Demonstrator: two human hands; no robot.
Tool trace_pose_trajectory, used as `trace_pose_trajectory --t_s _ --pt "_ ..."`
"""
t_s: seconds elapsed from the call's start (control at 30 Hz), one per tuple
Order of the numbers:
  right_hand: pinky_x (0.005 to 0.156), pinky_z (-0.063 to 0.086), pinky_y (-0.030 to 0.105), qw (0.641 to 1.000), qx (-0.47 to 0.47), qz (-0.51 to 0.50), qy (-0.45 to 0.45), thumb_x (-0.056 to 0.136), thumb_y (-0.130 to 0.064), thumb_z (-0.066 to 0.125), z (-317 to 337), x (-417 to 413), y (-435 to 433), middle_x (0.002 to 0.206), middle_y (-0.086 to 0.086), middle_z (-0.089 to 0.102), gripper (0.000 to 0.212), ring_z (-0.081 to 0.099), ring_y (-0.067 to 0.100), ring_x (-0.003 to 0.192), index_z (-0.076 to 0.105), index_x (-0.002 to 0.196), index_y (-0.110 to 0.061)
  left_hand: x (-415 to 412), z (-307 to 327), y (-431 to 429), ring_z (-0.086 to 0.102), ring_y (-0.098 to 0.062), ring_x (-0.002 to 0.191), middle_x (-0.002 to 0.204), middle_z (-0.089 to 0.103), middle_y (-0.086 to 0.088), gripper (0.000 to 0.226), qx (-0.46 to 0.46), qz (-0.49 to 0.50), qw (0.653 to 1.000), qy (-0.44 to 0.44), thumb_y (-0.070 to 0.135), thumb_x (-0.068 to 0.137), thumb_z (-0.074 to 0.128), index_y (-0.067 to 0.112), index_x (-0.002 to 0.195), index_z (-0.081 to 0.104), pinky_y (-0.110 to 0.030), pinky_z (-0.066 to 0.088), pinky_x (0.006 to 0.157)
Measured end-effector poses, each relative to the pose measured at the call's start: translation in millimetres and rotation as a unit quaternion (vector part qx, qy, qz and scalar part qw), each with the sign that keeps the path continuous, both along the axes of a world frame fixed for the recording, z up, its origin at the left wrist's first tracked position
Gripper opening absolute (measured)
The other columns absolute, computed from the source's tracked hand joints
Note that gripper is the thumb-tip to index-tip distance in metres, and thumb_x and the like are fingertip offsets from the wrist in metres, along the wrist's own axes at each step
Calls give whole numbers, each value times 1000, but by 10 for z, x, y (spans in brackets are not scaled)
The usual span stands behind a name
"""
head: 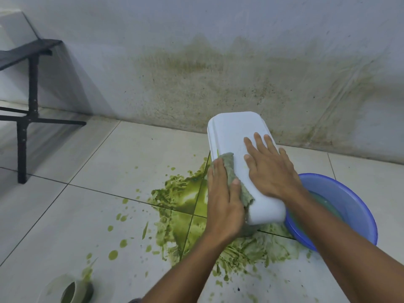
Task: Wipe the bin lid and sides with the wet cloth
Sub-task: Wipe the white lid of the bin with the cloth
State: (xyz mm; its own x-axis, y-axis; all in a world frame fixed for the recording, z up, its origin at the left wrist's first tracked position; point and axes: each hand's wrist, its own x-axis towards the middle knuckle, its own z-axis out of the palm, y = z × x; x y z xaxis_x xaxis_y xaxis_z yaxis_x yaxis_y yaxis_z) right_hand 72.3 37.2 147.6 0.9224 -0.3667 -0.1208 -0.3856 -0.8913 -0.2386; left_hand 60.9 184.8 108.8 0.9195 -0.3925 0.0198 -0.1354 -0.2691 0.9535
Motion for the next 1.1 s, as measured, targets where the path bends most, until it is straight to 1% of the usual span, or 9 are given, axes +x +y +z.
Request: trace_pose_trajectory --t_s 0.17,0.27,0.33,0.43,0.57,0.7,0.83,0.97,1.1 --pt "125 -1 48 1000 3 5 1 108 -36 18 11 1 -10 168 -5 -11 55 -16 17 154 2 160 -30 1078 103 -309 19 -19 155 169 19 2 65 34 -31 998 40 43 103 34 29 163 15 -44 18 126" --pt "125 -1 49 1000 9 0 6 108 -36 17 12 28 -6 168 -5 -12 55 -17 17 154 0 160 -30 1339 156 -410 30 -24 150 166 27 -3 58 66 -33 996 44 35 107 34 30 163 18 -37 25 120" --pt "124 -1 50 1000 12 -4 7 108 -36 17 14 36 0 168 -5 -13 55 -17 17 153 0 160 -30 1180 139 -337 33 -24 148 164 33 0 54 61 -32 997 26 32 108 34 31 162 22 -41 28 121" --pt "124 -2 51 1000 15 -3 5 108 -36 17 17 33 0 168 -5 -13 55 -18 17 153 0 160 -29 614 61 -110 28 -15 152 165 30 7 53 28 -20 999 4 33 109 34 33 161 23 -44 25 124" --pt "124 -3 51 1000 14 -1 4 108 -35 17 -12 40 -1 168 -4 -13 55 -18 17 153 0 160 -28 -110 21 65 7 0 154 169 14 16 55 17 11 1000 -6 37 111 31 29 163 15 -35 10 128" --pt "124 -4 52 1000 6 0 4 108 -36 16 -16 40 -5 168 -4 -12 55 -17 18 154 1 161 -28 319 32 -42 23 -13 153 166 28 8 55 27 7 999 -16 43 108 28 30 161 25 -42 21 125" --pt "124 -3 52 1000 0 2 11 108 -36 15 1 41 1 168 -4 -13 55 -17 19 154 -1 160 -28 1199 168 -270 41 -25 143 159 41 -2 50 62 -44 996 34 36 108 32 38 159 29 -45 33 118" --pt "124 -2 54 1000 4 -6 6 108 -37 15 -6 70 -7 168 -5 -13 55 -17 18 154 0 160 -29 1222 96 -284 41 -25 144 160 40 -2 51 60 -47 996 37 38 108 32 38 159 27 -47 33 119" --pt "123 0 55 1000 3 -13 -10 108 -36 16 -39 78 10 168 -5 -9 55 -15 19 154 3 161 -28 436 -25 -24 24 -11 153 166 27 11 54 12 -11 1000 3 45 107 31 37 160 24 -43 21 126"
